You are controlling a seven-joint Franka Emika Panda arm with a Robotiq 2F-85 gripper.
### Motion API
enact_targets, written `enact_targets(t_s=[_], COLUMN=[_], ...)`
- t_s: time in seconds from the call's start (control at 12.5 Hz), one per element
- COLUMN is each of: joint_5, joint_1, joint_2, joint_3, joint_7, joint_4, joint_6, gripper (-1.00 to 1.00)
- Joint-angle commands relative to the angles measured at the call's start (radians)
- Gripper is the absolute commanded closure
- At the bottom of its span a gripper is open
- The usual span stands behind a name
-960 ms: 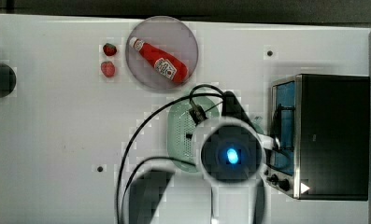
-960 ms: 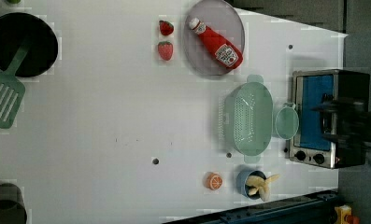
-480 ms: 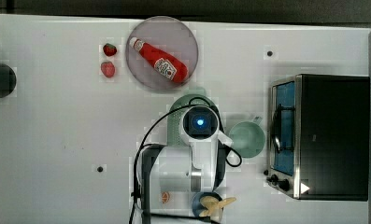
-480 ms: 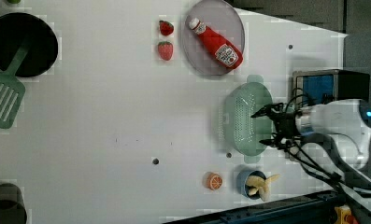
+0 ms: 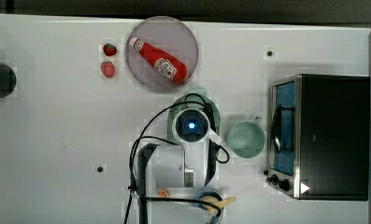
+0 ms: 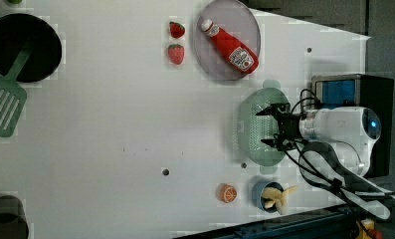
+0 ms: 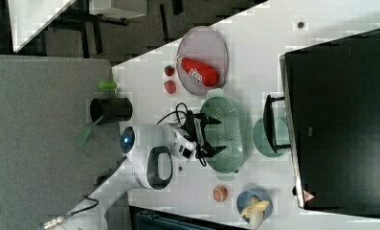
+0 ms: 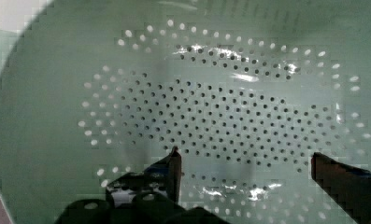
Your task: Drag strainer right to left.
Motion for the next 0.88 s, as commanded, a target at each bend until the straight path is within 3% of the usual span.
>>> enact_targets(t_s=[0.08,0.72,0.88], joint_5=[-0.015,-0.008,0.040], joint_1=[0.005,0.045,0.062], joint_2=[0.066,0.091,0.098], joint_3=[0.018,0.056,0.074], joint_7=[0.134,0.191,0.191], joint_4=[0.025,0.028,0.030], joint_6=[0.027,0.036,0.031], gripper=[-1.00,-1.00,-1.00])
